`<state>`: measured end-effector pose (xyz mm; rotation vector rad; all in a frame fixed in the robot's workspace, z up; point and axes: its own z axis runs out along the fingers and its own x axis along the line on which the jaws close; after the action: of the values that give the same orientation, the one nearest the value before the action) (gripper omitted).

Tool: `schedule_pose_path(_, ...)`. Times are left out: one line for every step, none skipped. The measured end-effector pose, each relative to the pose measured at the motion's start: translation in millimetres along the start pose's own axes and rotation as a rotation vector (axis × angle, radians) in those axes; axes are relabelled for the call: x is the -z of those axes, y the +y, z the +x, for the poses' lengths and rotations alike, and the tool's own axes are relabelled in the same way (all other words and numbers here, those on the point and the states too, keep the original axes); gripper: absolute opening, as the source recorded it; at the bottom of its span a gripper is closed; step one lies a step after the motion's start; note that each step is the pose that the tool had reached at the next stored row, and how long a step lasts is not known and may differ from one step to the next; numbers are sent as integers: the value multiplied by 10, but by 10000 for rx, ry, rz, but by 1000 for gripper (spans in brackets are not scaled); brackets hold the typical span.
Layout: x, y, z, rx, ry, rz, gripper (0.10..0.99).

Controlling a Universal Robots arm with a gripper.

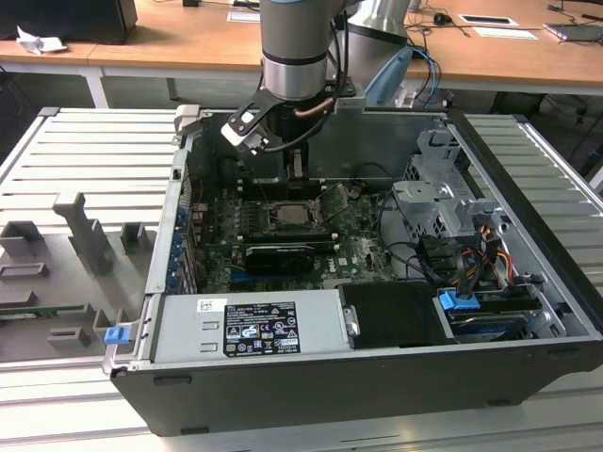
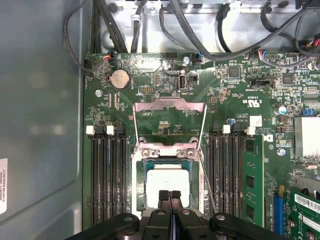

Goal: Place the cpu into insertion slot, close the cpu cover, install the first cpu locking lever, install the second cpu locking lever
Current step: 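Close the cpu cover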

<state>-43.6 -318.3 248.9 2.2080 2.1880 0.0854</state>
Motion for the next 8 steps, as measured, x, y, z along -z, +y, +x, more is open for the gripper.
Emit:
schedule_pose_path(5,0,0,0,-4,0,106)
schedule_pose_path(12,1,1,0,-10,0,106)
schedule_pose_path(17,1,2,1,-14,0,106)
schedule_pose_path(22,1,2,1,-18,0,106)
schedule_pose_path(25,1,2,1,-20,0,106)
schedule_pose_path(30,2,2,2,-24,0,106)
schedule_pose_path(36,2,3,1,-28,0,106)
schedule_pose_path(42,2,3,2,-34,0,106)
